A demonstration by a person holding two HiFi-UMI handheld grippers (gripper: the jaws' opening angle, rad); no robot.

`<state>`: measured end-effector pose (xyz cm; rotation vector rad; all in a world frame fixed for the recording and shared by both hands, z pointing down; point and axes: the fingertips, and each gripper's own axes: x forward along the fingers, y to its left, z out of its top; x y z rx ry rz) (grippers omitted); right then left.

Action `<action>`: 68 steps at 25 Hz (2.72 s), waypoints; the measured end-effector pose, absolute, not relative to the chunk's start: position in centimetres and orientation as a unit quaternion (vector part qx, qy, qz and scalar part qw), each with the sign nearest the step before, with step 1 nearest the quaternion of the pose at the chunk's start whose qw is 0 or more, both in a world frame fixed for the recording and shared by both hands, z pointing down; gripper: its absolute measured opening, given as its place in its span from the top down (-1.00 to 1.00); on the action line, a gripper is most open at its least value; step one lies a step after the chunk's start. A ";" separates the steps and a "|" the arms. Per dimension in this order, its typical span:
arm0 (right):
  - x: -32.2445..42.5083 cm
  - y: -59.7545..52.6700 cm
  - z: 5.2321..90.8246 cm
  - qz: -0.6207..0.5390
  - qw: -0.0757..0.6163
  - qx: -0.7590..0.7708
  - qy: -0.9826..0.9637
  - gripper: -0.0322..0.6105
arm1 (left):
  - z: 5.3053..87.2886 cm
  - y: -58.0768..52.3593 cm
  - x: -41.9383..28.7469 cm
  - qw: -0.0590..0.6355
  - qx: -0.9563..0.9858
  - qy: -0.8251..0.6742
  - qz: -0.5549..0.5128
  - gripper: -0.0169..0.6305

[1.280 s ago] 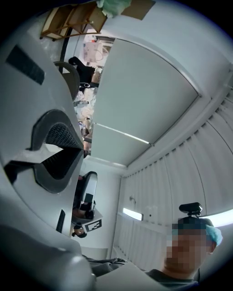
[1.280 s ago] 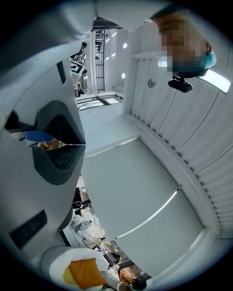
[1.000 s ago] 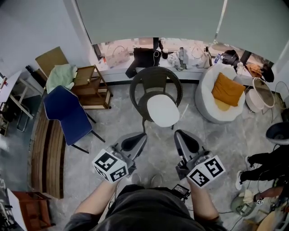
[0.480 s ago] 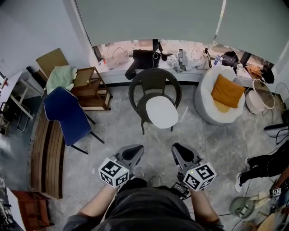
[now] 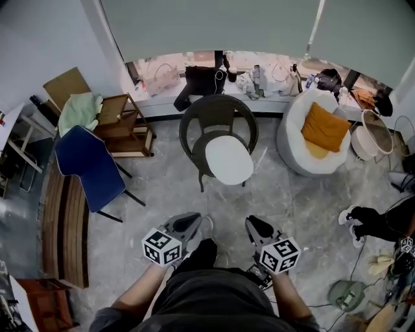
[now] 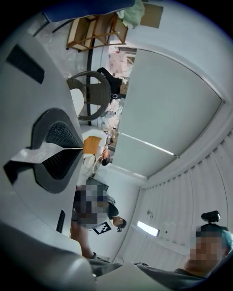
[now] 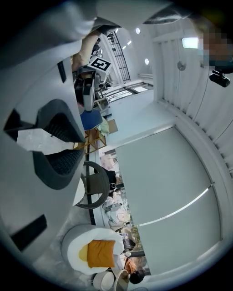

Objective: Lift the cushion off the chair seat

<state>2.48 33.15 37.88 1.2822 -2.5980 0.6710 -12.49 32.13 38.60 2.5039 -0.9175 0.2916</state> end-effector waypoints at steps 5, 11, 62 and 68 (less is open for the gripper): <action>3.5 30.0 39.9 0.228 0.107 0.442 -0.861 0.85 | 41.2 28.7 -12.4 0.249 0.904 -0.326 0.118 0.91; 3.0 24.3 40.3 0.218 0.117 0.442 -0.862 0.85 | 41.7 22.7 -10.6 0.227 0.914 -0.307 0.137 0.91; 12.7 -6.5 74.8 0.444 0.261 0.454 -0.728 0.36 | 60.9 -4.2 -4.5 0.344 0.850 -0.294 0.271 0.53; 15.0 -6.0 84.1 0.492 0.287 0.452 -0.687 0.29 | 66.2 -4.5 -3.2 0.364 0.833 -0.288 0.300 0.53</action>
